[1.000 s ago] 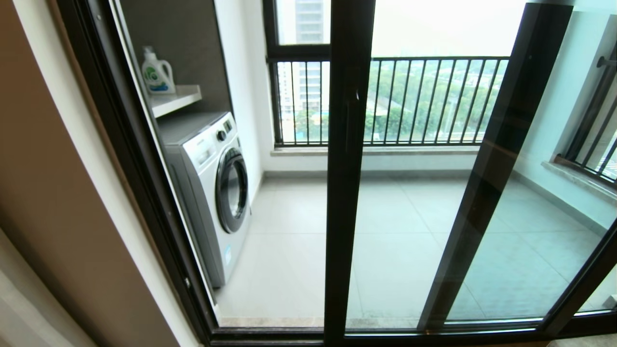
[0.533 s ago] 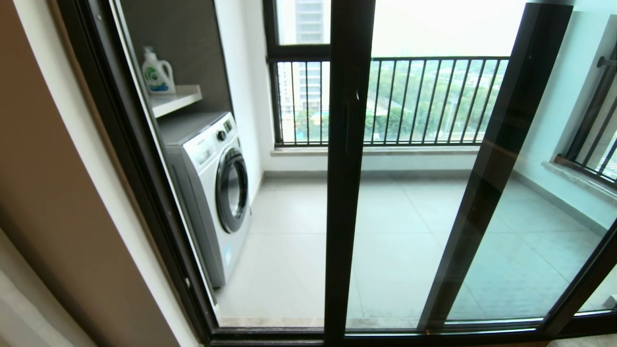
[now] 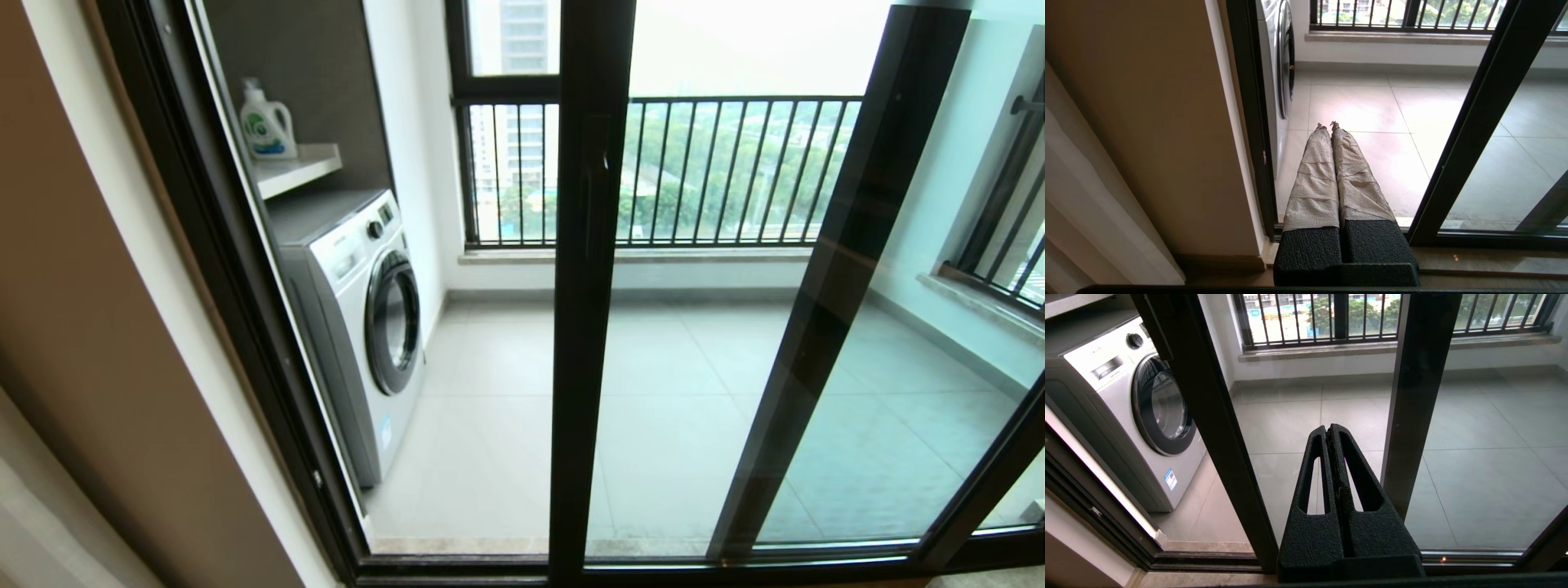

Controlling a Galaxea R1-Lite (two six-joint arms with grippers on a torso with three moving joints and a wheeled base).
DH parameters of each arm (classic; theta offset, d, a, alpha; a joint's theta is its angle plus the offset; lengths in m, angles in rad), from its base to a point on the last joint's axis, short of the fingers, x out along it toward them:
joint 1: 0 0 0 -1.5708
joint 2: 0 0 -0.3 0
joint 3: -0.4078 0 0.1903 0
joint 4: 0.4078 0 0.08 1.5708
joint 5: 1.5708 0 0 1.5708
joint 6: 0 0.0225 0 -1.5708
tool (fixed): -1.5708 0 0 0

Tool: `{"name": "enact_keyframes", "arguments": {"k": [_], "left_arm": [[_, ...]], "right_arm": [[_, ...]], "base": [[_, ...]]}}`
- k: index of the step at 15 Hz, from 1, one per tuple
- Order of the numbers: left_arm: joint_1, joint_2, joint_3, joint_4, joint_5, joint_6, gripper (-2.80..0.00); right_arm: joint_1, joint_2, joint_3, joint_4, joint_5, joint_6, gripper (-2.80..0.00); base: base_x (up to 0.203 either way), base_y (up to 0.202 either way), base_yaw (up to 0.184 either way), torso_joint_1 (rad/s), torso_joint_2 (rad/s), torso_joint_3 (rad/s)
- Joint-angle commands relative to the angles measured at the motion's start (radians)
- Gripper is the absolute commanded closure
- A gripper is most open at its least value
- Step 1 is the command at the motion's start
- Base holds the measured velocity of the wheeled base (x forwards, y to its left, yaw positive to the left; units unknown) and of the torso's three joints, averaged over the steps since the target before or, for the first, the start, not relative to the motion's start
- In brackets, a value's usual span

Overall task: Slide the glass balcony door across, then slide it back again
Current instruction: Open the slid door

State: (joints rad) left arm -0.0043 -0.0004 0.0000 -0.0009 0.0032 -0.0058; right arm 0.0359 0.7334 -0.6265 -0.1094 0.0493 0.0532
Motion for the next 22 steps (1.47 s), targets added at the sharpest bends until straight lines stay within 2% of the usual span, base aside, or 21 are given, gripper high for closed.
{"name": "enact_keyframes", "arguments": {"k": [1, 5, 7, 12, 15, 16, 19, 22], "left_arm": [[0.0, 0.002, 0.0, -0.001, 0.0, -0.001, 0.0], [0.0, 0.002, 0.0, -0.001, 0.0, -0.002, 0.0], [0.0, 0.003, 0.0, -0.001, 0.0, -0.001, 0.0], [0.001, 0.003, 0.0, -0.001, 0.0, -0.001, 0.0], [0.0, 0.002, 0.0, -0.001, 0.0, -0.002, 0.0], [0.001, 0.003, 0.0, -0.001, 0.0, -0.001, 0.0], [0.001, 0.002, 0.0, -0.001, 0.0, 0.0, 0.0], [0.001, 0.002, 0.0, -0.001, 0.0, -0.002, 0.0]], "right_arm": [[0.005, 0.358, -0.115, -0.07, 0.018, -0.005, 0.0], [0.013, 0.662, -0.309, -0.185, 0.073, -0.012, 0.0], [0.05, 0.763, -0.4, -0.207, 0.091, -0.016, 0.0], [0.259, 0.834, -0.598, -0.259, 0.071, -0.038, 0.0], [0.422, 0.855, -0.653, -0.261, 0.017, -0.048, 0.0], [0.45, 0.879, -0.67, -0.264, 0.006, -0.053, 0.0], [0.468, 0.974, -0.727, -0.267, 0.002, -0.048, 0.0], [0.469, 1.103, -0.858, -0.273, -0.002, -0.016, 0.0]], "base": [[0.0, 0.0, 0.0, 0.0, 0.0, 0.0], [0.0, 0.0, 0.0, 0.0, 0.0, 0.0], [0.0, 0.0, 0.0, 0.0, 0.0, 0.0], [0.0, 0.0, 0.0, 0.0, 0.0, 0.0], [0.0, 0.0, 0.0, 0.0, 0.0, 0.0], [0.0, 0.0, 0.0, 0.0, 0.0, 0.0], [0.0, 0.0, 0.0, 0.0, 0.0, 0.0], [0.0, 0.0, 0.0, 0.0, 0.0, 0.0]]}}
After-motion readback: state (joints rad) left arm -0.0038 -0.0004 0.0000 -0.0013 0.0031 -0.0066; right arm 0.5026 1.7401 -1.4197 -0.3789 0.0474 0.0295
